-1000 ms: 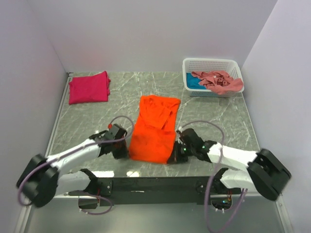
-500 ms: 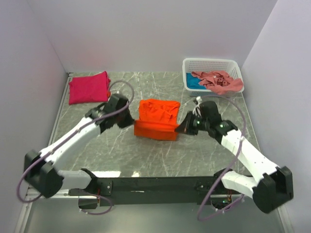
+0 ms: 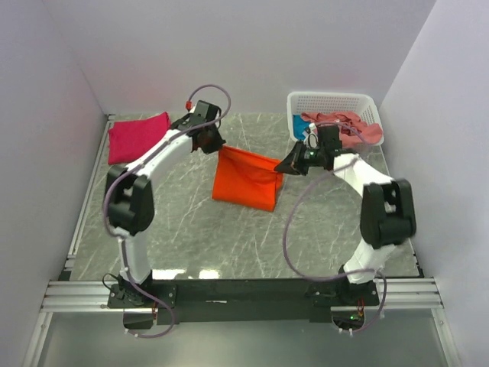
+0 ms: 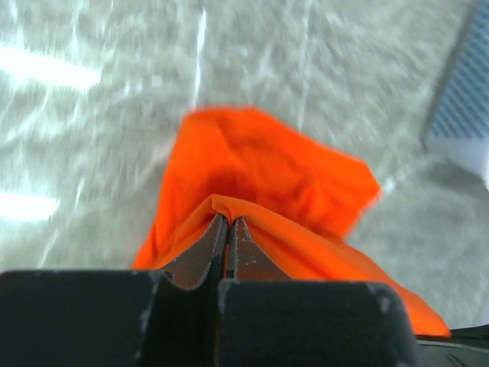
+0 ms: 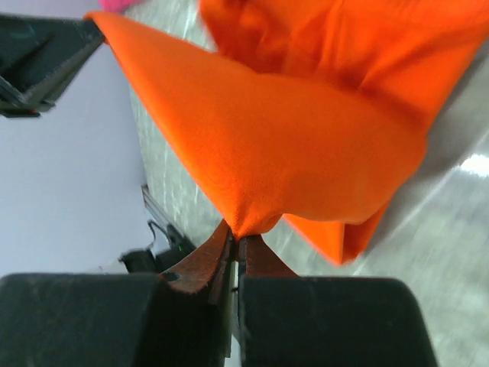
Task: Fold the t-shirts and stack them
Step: Fold the tshirt
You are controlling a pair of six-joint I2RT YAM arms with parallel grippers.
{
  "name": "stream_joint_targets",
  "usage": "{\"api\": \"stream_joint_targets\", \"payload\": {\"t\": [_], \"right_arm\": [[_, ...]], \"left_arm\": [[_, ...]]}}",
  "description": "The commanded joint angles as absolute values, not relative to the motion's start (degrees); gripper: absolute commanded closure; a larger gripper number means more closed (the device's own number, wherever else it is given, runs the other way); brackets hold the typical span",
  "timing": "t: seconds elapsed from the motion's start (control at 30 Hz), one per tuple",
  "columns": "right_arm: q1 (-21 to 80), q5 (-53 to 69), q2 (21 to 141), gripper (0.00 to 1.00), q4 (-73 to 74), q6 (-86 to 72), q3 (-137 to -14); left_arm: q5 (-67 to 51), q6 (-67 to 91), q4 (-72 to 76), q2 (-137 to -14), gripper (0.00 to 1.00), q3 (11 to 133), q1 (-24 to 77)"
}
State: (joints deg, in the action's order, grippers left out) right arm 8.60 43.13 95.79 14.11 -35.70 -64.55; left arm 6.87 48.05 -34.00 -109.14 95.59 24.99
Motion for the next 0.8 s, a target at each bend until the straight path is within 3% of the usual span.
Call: {"api": "stream_joint_targets", "payload": {"t": [0.0,0.07,0.1,0.17,0.2,0.27,0.3,0.33,0.4,0.57,0.77], "right_arm": [[5.54,47.55,103.6,1.0,11.43,-35.5,-71.96],[4.4,47.64,108.97,1.0,12.04,-35.68,-76.87],[4.22,46.77,110.55,0.89,12.22,-35.86,-78.12],[4.13,42.82,111.53,0.7,14.22,-35.25,-81.63],[4.13,41.76,111.71,0.55,15.46,-34.11,-82.78],[4.13,41.39,110.66,0.47,16.7,-33.75,-83.58],[4.39,41.57,108.57,0.43,16.18,-33.4,-83.15],[4.48,41.57,107.15,0.41,15.74,-33.05,-81.84],[5.97,39.82,102.86,0.33,16.34,-30.87,-80.08],[11.5,32.62,95.72,0.32,16.35,-27.95,-71.91],[16.87,26.46,100.54,0.16,19.33,-26.29,-75.4]], "left_arm": [[10.02,45.0,-33.58,-115.91,0.99,104.91,22.15],[9.84,44.21,-34.19,-121.17,0.97,109.22,21.45],[9.76,43.69,-35.49,-122.85,0.78,113.42,21.27],[10.37,42.89,-37.26,-126.37,0.54,117.23,21.09],[10.02,42.46,-38.31,-126.91,0.42,119.25,21.09],[9.41,41.75,-38.24,-125.96,0.29,119.01,21.09],[8.19,41.31,-36.32,-124.9,0.07,116.48,21.09],[7.65,40.79,-34.82,-123.5,0.02,114.45,21.18],[6.25,39.73,-32.27,-118.84,0.0,107.54,21.18],[2.56,37.01,-26.37,-112.51,0.01,95.03,21.18],[-1.39,35.95,-28.91,-118.72,0.01,96.93,21.18]]}}
